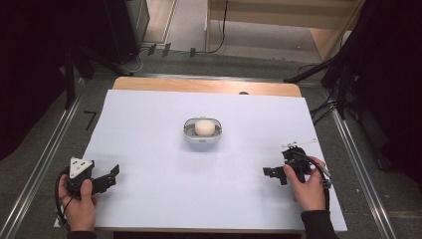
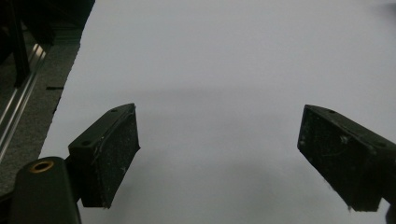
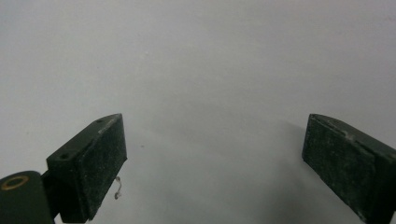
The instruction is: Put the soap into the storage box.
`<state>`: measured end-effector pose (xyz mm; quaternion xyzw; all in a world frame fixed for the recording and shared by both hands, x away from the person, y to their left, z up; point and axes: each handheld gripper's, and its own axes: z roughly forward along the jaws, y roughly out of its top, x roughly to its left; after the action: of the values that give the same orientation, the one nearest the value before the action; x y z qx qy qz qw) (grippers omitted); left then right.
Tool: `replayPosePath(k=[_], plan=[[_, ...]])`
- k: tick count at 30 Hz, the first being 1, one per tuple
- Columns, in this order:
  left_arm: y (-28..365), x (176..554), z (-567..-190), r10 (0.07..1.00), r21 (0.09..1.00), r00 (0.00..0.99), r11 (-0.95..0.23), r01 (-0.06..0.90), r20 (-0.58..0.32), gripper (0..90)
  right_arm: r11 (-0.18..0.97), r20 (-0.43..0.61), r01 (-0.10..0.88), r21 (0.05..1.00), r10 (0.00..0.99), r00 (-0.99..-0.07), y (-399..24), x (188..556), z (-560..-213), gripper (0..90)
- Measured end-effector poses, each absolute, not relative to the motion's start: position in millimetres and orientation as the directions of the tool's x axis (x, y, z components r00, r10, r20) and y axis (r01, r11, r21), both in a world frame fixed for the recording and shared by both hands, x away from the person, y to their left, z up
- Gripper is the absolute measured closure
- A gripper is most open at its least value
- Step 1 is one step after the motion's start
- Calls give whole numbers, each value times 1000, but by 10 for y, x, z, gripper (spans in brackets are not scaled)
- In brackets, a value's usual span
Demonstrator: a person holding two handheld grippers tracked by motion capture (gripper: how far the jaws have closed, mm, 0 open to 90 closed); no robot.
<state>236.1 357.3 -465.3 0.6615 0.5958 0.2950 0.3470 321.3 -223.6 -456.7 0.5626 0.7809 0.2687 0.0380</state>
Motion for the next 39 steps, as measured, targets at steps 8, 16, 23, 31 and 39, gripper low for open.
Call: replayPosePath(k=[8,16,23,31,39], plan=[[3568,2363,-4654,993,809,118,-53,586,-20,136,201,246,859,471,905,-346,-2394,3108,-4641,71],[3568,2363,-4654,993,809,118,-54,586,-20,136,176,245,837,517,907,-343,-2540,3003,-4624,76],[3568,2363,-4653,993,809,119,-54,586,-19,136,148,242,826,544,915,-324,-2686,2917,-4630,76],[3564,2365,-4656,993,809,120,-56,585,-18,136,129,246,803,581,913,-325,-2878,2776,-4671,78],[3559,2363,-4653,993,807,118,-61,588,-11,136,65,285,754,654,902,-325,-3134,2653,-4702,145]])
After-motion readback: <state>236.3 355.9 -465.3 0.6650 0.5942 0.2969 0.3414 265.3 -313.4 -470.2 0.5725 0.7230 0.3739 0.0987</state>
